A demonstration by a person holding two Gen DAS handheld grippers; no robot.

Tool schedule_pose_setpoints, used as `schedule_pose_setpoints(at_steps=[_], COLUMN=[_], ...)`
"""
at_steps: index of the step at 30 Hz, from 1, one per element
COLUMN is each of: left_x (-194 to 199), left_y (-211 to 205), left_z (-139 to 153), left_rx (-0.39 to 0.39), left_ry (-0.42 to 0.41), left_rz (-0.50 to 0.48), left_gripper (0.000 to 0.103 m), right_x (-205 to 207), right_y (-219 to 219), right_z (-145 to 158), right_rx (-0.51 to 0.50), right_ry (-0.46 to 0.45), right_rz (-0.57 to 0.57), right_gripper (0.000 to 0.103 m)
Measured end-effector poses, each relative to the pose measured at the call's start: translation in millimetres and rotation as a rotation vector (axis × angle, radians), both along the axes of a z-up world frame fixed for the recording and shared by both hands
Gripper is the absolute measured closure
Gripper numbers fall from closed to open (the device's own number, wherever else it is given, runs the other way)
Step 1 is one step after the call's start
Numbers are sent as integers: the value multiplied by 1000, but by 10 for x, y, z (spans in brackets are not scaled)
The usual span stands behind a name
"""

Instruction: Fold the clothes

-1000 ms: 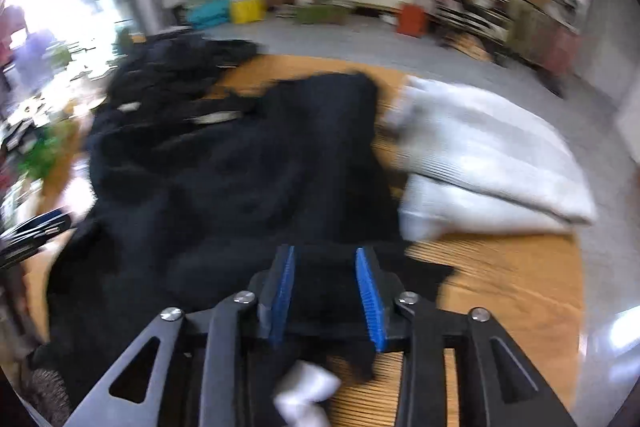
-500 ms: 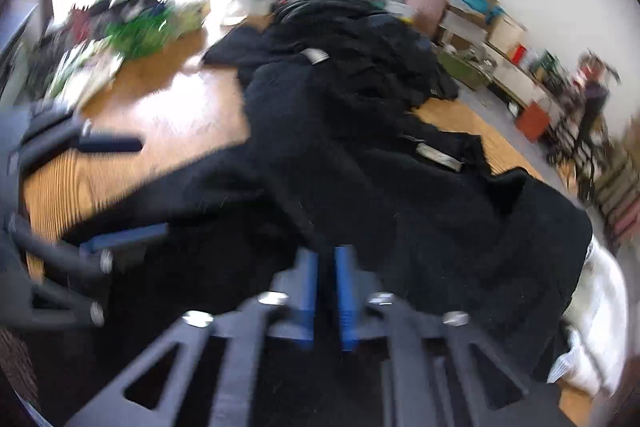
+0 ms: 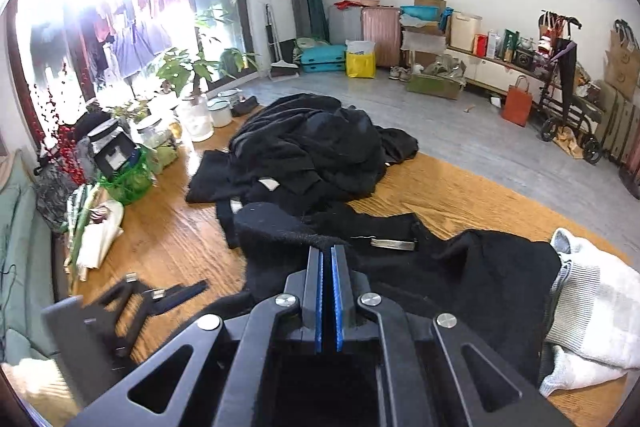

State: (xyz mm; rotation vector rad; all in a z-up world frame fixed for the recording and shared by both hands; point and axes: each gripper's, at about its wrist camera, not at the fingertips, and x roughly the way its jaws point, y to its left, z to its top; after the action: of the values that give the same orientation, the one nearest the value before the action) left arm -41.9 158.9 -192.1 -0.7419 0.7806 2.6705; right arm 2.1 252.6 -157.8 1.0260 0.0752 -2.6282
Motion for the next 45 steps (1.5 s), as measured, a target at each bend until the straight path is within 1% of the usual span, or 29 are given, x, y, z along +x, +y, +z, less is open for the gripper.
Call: schedule_pose_setpoints(at_steps=[1, 5, 7, 9, 10, 11, 13, 14, 15, 18, 19, 20, 22, 24, 25, 26, 28, 30, 33, 34, 35, 36, 37, 38, 40, 41, 42, 43, 45], left_x=[-52, -142, -240, -421, -476, -522, -614, -661, -668, -661, -657, -644, -637, -620, -586, -553, -508, -457, -438, -451, -466, -491, -515, -550, -642, -694, -751, -784, -842], left_y=[-65, -688, -1032, -1404, -1515, -1611, -1803, -1899, -1930, -1936, -1933, -1909, -1865, -1816, -1787, -1758, -1703, -1673, -1698, -1720, -1757, -1780, -1817, -1875, -2000, -2069, -2108, -2108, -2095], left_z=[11, 238, 289, 229, 160, 84, -68, -144, -170, -141, -123, -125, -139, -163, -167, -170, -155, -130, -135, -142, -144, -142, -135, -125, -114, -115, -120, -119, -115], left_rx=[27, 301, 461, 607, 635, 655, 694, 713, 722, 723, 714, 702, 678, 631, 598, 564, 505, 460, 447, 457, 478, 498, 522, 564, 659, 711, 744, 745, 734], left_ry=[-1, -41, -122, -237, -278, -315, -389, -426, -439, -437, -437, -435, -427, -410, -395, -378, -338, -296, -264, -267, -273, -279, -287, -299, -330, -349, -360, -359, -351], left_rz=[29, 123, 157, 235, 271, 306, 376, 411, 413, 378, 368, 361, 353, 348, 342, 335, 315, 292, 265, 264, 261, 257, 255, 257, 265, 275, 281, 286, 294], left_gripper=[94, 94, 94, 95, 95, 95, 95, 95, 95, 95, 94, 94, 94, 94, 94, 94, 94, 94, 94, 94, 94, 94, 94, 94, 94, 94, 94, 94, 94], right_x=[20, 74, 66, -12, -55, -125, -292, -413, -511, -546, -514, -463, -412, -381, -396, -436, -526, -632, -791, -838, -892, -947, -994, -1028, -1179, -1309, -1423, -1532, -1637], right_y=[-9, 16, 51, 56, 36, -4, -70, -106, -153, -326, -369, -431, -553, -697, -805, -950, -1239, -1526, -1880, -1941, -1988, -2035, -2061, -2056, -1927, -1820, -1729, -1642, -1607], right_z=[21, 134, 197, 235, 232, 206, 72, -66, -207, -486, -503, -479, -372, -233, -146, -116, -123, -237, -475, -547, -621, -696, -750, -764, -691, -657, -660, -670, -758], right_rx=[-6, -48, -101, -184, -200, -192, -152, -129, -81, 20, 13, 1, 14, 38, 50, 71, 123, 192, 290, 299, 304, 310, 318, 330, 283, 231, 186, 143, 119], right_ry=[1, 7, -6, -33, -40, -39, -56, -92, -125, -148, -145, -134, -104, -68, -55, -66, -100, -146, -193, -210, -236, -264, -273, -256, -220, -225, -236, -248, -247], right_rz=[5, 17, 25, 41, 49, 38, 13, -4, -20, 3, 28, 65, 117, 168, 202, 245, 321, 375, 411, 414, 412, 409, 400, 385, 334, 290, 253, 219, 205], right_gripper=[98, 98, 98, 98, 98, 99, 99, 99, 98, 95, 93, 80, 62, 61, 56, 53, 54, 56, 64, 71, 90, 96, 98, 99, 99, 99, 99, 99, 99])
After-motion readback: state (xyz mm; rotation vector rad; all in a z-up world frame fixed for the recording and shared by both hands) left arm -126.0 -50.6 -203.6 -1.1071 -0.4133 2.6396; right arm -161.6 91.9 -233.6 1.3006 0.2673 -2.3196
